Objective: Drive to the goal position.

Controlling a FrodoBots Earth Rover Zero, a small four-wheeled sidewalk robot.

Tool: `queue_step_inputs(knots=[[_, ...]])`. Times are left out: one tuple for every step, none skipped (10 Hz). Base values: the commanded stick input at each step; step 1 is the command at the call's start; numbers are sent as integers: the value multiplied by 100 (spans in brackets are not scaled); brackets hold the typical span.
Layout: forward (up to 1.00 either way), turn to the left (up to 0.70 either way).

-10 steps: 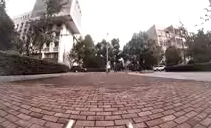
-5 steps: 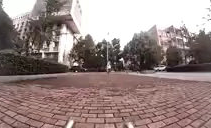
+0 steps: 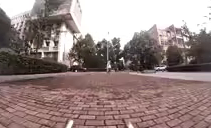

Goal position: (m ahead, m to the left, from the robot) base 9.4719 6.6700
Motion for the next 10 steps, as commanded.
queue_step_inputs(knots=[[70, 0], [70, 0], [70, 0], [70, 0], [70, 0], [70, 0], [70, 0], [70, 0], [70, 0], [70, 0]])
